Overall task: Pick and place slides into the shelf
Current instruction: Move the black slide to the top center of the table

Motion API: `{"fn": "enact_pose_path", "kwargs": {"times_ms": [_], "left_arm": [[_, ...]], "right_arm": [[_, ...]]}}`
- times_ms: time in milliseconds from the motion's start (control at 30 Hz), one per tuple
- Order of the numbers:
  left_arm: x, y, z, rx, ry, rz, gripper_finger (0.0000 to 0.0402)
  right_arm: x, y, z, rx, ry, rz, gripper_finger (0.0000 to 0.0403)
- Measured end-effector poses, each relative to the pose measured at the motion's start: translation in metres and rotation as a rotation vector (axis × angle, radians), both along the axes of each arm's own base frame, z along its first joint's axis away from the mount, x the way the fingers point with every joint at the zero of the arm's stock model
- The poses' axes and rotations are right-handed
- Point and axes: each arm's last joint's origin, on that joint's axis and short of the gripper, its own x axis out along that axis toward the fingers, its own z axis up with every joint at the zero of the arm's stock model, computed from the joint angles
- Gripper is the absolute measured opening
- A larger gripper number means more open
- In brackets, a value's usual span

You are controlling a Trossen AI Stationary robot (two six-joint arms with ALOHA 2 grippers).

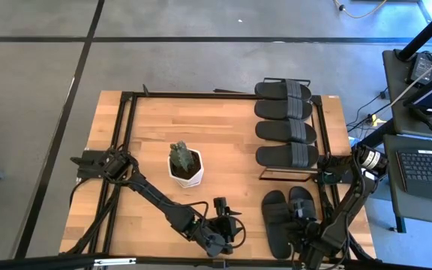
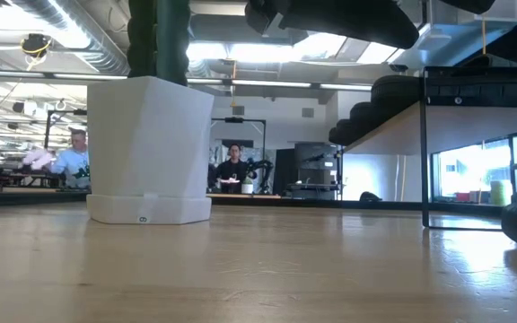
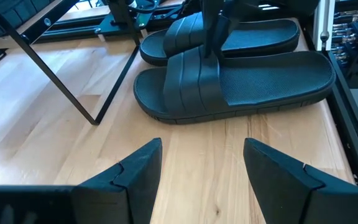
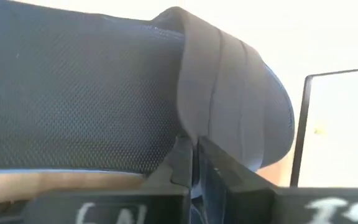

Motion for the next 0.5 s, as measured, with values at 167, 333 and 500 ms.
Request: {"fn": "enact_pose_path", "kwargs": {"times_ms": [167,333,500], "left_arm": [[0.000,0.000,0.000,0.000,0.000,0.000,0.0218],[0.000,-0.001,0.000,-0.001,-0.001,-0.002,0.0218],[0.002,-0.003,0.002,-0.051,-0.016,-0.044,0.0218]], "right_arm": [[0.003,0.004,0.016,0.001,0.012,-0.043,0.0012],[0.007,0.010,0.047,-0.007,0.015,-0.068,0.0012],[0.015,0.016,0.086,0.027,-0.003,-0.077,0.0012]]}}
